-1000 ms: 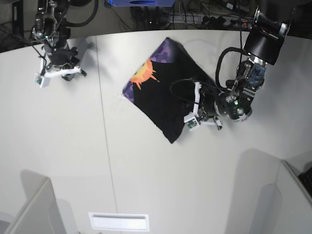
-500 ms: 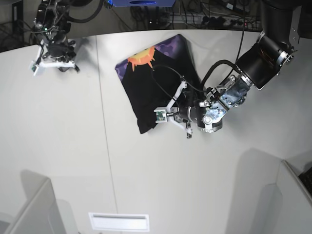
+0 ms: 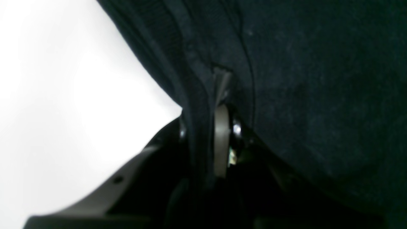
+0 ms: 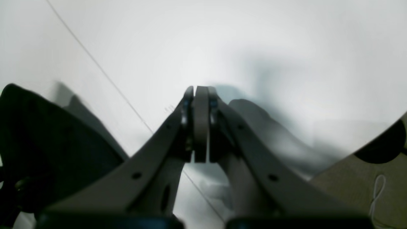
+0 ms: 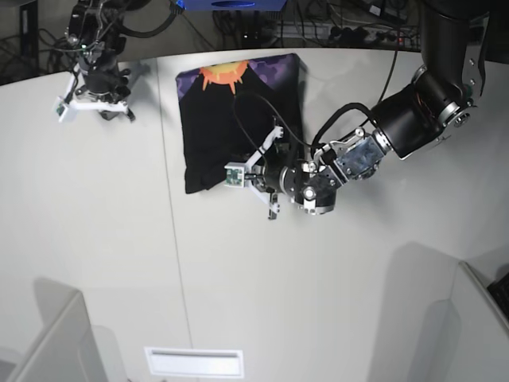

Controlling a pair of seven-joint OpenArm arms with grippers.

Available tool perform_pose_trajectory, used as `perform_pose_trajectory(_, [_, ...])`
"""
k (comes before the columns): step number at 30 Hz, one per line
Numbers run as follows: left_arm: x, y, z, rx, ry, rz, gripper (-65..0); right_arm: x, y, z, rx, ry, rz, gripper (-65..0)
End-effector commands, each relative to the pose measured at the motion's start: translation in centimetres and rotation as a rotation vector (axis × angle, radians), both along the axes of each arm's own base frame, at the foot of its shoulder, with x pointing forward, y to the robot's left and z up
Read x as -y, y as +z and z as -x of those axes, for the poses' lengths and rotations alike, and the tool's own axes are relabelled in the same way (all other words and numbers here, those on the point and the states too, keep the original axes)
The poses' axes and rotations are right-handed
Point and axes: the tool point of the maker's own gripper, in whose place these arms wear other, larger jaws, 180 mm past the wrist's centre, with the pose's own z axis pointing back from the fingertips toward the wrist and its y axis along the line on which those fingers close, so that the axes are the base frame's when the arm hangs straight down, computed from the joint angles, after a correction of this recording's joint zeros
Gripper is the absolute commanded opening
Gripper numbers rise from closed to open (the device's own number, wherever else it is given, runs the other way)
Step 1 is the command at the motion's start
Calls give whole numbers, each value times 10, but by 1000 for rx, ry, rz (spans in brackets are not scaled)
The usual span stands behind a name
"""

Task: Fold the T-shirt properly
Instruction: 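Drag the bundle with the left gripper to square it on the table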

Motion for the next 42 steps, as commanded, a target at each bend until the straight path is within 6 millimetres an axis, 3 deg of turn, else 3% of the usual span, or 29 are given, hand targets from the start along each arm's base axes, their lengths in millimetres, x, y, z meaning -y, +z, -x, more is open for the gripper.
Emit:
perform_pose_trajectory(1, [-3, 3, -6, 18, -7, -16, -650, 6, 9, -6, 35, -2, 26, -650])
perform_pose_trajectory(8, [11, 17, -20, 62, -26, 0, -650, 6, 11, -11, 48, -1, 28, -650])
perform_pose_trajectory(12, [10, 12, -27, 141, -65, -62, -650, 6, 11, -11, 48, -2, 26, -650])
perform_pose_trajectory(22, [3, -5, -18, 184, -92, -126, -650, 6, 10, -8, 40, -1, 29, -650])
perform_pose_trajectory(39, [4, 2, -27, 212, -95, -131, -650, 2, 6, -3, 24, 4, 20, -650])
perform_pose_trajectory(40, [4, 2, -27, 212, -95, -131, -643, 2, 6, -2, 22, 4, 20, -650])
perform_pose_trajectory(42, [4, 6, -33, 225, -93, -131, -515, 2, 6, -2, 22, 4, 20, -650])
